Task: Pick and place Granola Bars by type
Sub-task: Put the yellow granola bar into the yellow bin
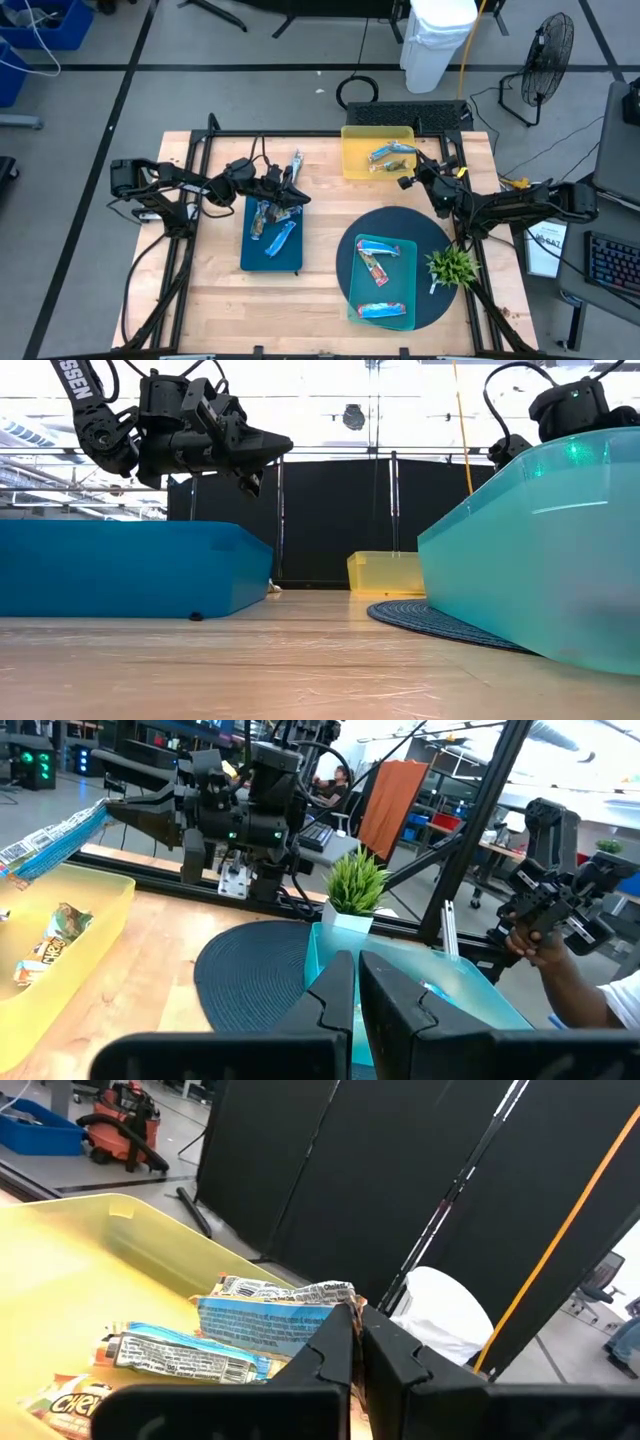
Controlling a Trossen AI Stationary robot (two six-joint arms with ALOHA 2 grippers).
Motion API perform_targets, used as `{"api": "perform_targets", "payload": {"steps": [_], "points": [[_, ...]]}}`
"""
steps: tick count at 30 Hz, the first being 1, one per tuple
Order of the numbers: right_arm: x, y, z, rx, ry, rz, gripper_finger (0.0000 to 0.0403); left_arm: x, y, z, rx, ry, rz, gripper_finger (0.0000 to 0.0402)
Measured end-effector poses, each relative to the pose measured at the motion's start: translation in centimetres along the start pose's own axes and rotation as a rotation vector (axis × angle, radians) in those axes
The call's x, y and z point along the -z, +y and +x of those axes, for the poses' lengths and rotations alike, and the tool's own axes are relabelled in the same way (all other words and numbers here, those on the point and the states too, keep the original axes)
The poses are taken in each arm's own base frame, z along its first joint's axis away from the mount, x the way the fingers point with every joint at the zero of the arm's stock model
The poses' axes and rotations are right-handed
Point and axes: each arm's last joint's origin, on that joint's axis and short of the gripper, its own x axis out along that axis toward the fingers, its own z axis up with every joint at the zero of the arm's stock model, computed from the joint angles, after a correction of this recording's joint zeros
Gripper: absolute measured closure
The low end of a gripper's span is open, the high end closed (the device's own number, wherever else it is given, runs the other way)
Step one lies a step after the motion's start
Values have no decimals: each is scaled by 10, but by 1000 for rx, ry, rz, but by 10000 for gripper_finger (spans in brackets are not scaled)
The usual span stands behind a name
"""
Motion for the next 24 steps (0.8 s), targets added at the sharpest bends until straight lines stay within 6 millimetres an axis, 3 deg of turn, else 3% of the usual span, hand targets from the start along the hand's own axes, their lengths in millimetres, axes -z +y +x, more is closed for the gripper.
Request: {"api": "perform_targets", "payload": {"steps": [17, 24], "points": [[0, 0, 0, -1, 3, 28, 398, 0, 0, 0, 0, 0, 2, 380], [0, 0, 0, -1, 3, 28, 365, 0, 0, 0, 0, 1, 2, 380]]}}
